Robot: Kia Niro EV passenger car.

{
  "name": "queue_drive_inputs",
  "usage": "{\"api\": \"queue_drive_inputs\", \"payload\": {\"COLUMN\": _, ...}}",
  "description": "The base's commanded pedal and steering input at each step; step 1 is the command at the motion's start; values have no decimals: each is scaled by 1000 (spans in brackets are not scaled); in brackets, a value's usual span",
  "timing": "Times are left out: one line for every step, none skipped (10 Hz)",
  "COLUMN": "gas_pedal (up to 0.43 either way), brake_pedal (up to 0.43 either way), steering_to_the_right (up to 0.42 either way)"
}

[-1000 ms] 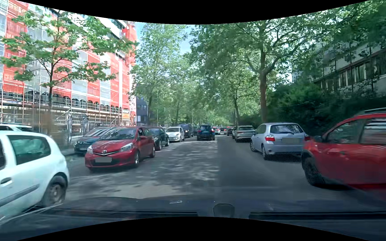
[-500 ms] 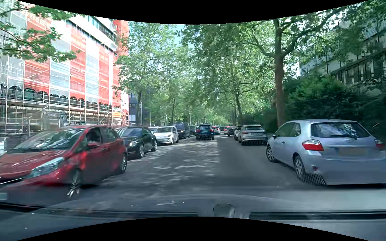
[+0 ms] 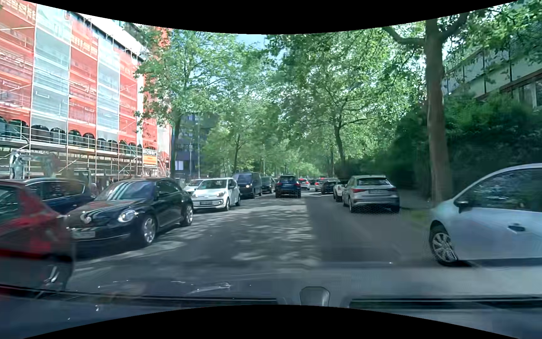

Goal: Follow the waypoints while adhering to traffic rules and regulations

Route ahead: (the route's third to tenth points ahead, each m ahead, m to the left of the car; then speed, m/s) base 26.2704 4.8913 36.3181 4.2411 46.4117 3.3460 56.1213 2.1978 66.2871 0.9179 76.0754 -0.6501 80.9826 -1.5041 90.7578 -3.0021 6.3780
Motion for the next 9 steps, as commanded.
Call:
{"api": "queue_drive_inputs", "payload": {"gas_pedal": 0, "brake_pedal": 0, "steering_to_the_right": 8}}
{"api": "queue_drive_inputs", "payload": {"gas_pedal": 0, "brake_pedal": 0, "steering_to_the_right": 8}}
{"api": "queue_drive_inputs", "payload": {"gas_pedal": 28, "brake_pedal": 0, "steering_to_the_right": 8}}
{"api": "queue_drive_inputs", "payload": {"gas_pedal": 28, "brake_pedal": 0, "steering_to_the_right": 8}}
{"api": "queue_drive_inputs", "payload": {"gas_pedal": 28, "brake_pedal": 0, "steering_to_the_right": 8}}
{"api": "queue_drive_inputs", "payload": {"gas_pedal": 28, "brake_pedal": 0, "steering_to_the_right": 8}}
{"api": "queue_drive_inputs", "payload": {"gas_pedal": 28, "brake_pedal": 0, "steering_to_the_right": 8}}
{"api": "queue_drive_inputs", "payload": {"gas_pedal": 28, "brake_pedal": 0, "steering_to_the_right": 7}}
{"api": "queue_drive_inputs", "payload": {"gas_pedal": 28, "brake_pedal": 0, "steering_to_the_right": 6}}
